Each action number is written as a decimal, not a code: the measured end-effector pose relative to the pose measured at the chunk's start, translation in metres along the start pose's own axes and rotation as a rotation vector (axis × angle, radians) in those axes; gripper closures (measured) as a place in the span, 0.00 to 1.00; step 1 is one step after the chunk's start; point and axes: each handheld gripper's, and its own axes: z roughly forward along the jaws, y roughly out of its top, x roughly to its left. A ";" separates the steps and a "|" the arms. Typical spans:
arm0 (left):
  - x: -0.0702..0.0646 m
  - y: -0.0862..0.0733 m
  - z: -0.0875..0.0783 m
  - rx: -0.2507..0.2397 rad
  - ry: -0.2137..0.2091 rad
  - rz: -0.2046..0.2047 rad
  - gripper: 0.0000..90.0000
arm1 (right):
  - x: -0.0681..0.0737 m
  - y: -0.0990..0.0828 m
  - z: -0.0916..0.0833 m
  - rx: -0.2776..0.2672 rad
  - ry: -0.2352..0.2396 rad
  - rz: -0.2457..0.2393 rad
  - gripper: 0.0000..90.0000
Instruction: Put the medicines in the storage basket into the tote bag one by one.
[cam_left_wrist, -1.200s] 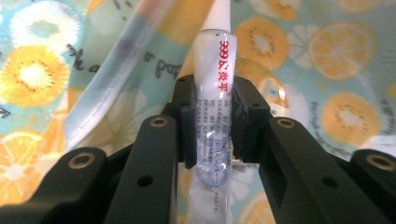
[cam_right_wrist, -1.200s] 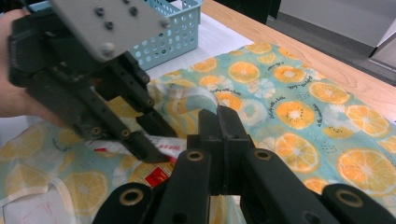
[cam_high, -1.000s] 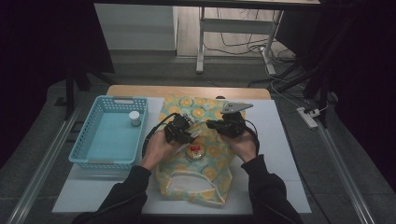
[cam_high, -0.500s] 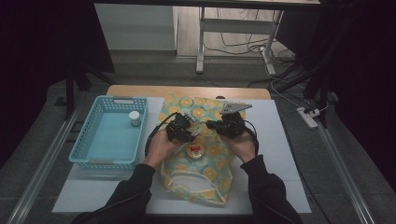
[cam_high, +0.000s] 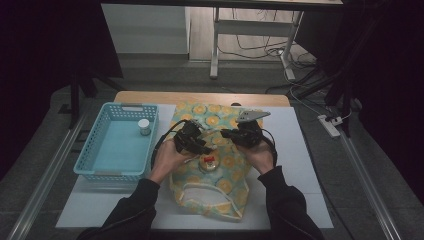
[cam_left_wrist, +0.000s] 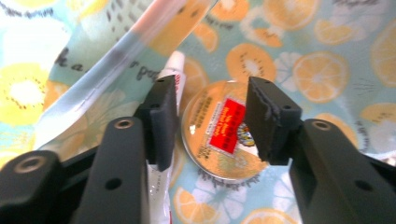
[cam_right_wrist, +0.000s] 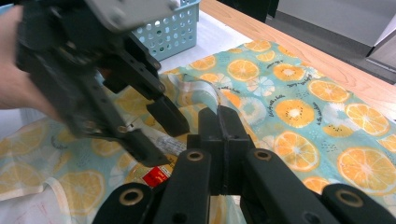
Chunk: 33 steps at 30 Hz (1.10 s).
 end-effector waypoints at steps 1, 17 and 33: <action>-0.001 0.000 -0.002 -0.003 -0.002 -0.003 0.53 | 0.000 0.000 0.000 0.000 0.000 -0.001 1.00; 0.006 -0.016 -0.050 -0.104 0.003 -0.028 0.18 | 0.000 0.000 0.000 0.001 0.003 -0.004 1.00; 0.043 -0.053 -0.092 -0.167 0.093 -0.099 0.00 | 0.002 0.001 0.000 0.010 0.023 -0.012 1.00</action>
